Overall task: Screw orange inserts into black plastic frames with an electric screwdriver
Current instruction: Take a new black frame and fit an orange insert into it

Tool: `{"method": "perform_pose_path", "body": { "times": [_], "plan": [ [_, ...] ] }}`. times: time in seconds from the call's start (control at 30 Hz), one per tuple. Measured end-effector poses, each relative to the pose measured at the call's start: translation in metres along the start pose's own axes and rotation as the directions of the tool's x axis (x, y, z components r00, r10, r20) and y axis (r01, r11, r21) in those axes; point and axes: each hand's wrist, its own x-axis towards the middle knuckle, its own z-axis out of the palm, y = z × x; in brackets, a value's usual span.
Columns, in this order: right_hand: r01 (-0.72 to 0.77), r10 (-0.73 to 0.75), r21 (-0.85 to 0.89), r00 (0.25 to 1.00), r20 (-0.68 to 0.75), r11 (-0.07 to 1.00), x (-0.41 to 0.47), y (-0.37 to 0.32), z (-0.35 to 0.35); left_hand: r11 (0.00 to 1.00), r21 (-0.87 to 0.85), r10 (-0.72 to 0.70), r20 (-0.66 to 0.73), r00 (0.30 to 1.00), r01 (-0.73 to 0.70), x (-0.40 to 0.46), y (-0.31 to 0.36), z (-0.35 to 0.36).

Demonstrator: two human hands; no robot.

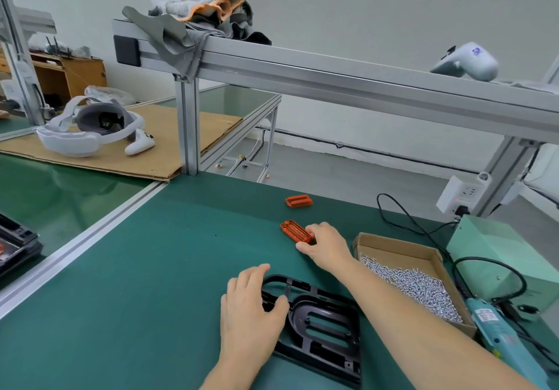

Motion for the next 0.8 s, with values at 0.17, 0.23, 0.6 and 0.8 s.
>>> {"method": "perform_pose_path", "body": {
  "times": [0.17, 0.23, 0.6, 0.8],
  "plan": [
    [-0.030, 0.034, 0.137, 0.999, -0.033, 0.990, -0.015, 0.000, -0.002, 1.000, -0.013, -0.003, 0.005, 1.000, 0.004, 0.001, -0.005, 0.000],
    [-0.045, 0.052, 0.195, 0.998, -0.033, 0.980, -0.023, 0.004, -0.003, 1.000, 0.002, -0.004, 0.009, 1.000, 0.004, 0.002, -0.005, 0.002],
    [0.102, -0.020, 0.467, 0.984, -0.177, 0.878, -0.059, -0.011, -0.025, 1.000, 0.003, 0.006, -0.006, 1.000, -0.006, 0.002, -0.006, 0.002],
    [0.171, -0.068, 0.525, 0.975, -0.211, 0.834, -0.095, -0.018, -0.033, 0.989, -0.149, -0.023, -0.029, 0.999, 0.018, 0.001, -0.005, 0.000]
  ]
}}
